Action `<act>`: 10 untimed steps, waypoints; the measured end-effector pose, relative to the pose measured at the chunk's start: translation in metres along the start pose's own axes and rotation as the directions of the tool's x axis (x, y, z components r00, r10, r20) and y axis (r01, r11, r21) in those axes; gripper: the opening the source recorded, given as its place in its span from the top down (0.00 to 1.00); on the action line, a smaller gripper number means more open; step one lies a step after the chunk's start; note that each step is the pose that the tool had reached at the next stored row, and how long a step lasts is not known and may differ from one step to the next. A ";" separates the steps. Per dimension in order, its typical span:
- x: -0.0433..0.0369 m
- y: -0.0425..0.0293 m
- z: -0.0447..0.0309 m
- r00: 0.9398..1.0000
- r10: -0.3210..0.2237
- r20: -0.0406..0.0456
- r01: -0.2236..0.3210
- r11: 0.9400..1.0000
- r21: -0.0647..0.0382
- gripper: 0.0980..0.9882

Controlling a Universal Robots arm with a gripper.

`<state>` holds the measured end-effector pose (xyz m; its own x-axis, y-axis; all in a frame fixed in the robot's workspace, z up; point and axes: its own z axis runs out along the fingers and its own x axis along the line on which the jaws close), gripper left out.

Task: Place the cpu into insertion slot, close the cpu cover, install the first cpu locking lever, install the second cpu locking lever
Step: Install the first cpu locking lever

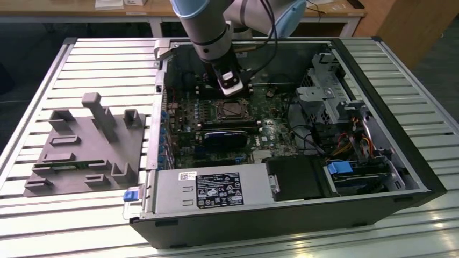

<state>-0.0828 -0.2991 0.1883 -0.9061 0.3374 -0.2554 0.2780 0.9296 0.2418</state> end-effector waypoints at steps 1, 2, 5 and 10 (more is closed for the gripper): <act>0.0000 -0.0002 0.0002 1.000 0.001 0.000 -0.001 1.000 0.001 1.00; 0.0001 -0.0004 0.0004 1.000 0.002 0.001 -0.002 1.000 0.000 1.00; 0.0000 -0.0010 0.0011 1.000 0.004 0.001 -0.004 1.000 0.000 1.00; 0.0001 -0.0014 0.0015 1.000 0.005 0.001 -0.005 1.000 0.001 1.00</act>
<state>-0.0828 -0.3002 0.1865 -0.9044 0.3418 -0.2555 0.2825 0.9283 0.2420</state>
